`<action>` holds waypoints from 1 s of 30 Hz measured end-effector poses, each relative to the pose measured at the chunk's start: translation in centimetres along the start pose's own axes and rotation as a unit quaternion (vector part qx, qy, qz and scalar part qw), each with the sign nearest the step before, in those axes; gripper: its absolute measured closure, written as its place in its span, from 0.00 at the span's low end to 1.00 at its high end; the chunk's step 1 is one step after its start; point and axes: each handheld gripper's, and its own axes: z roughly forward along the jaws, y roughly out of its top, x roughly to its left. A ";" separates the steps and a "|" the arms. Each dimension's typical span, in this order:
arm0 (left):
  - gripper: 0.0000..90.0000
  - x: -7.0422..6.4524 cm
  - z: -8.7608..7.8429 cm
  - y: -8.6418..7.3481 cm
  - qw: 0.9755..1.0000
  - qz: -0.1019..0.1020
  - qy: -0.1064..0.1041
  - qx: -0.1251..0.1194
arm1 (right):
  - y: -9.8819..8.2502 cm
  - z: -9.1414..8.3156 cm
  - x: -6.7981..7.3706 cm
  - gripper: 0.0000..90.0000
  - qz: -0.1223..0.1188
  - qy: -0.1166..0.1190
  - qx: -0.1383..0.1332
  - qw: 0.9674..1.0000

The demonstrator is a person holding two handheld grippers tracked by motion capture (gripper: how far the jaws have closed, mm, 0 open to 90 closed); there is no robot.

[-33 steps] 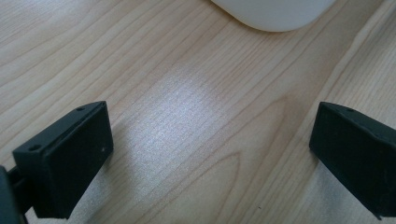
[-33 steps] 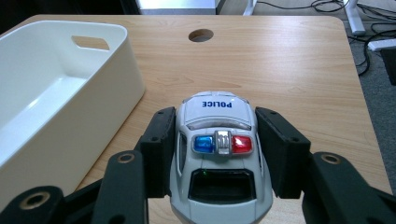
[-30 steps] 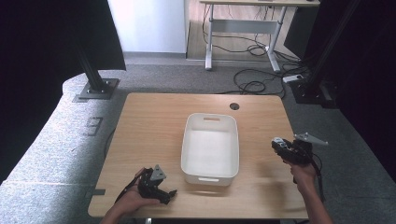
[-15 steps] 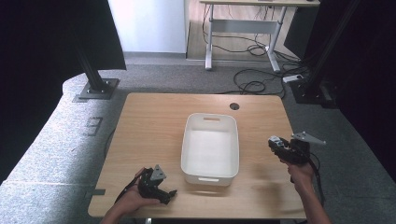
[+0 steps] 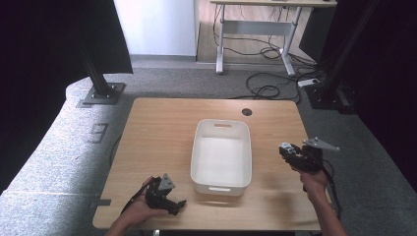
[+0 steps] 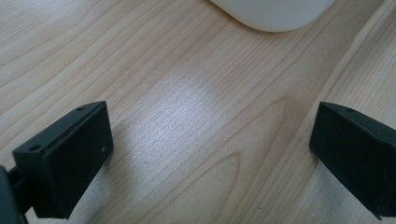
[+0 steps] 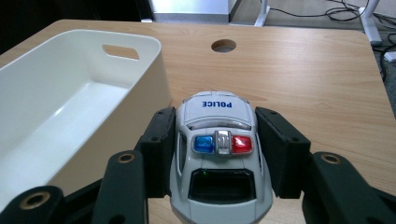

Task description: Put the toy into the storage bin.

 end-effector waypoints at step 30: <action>0.00 0.0 0.0 0.0 1.000 0.000 0.000 -0.002 | 0.8 0.8 3.2 0.56 -0.024 0.032 -0.002 0.999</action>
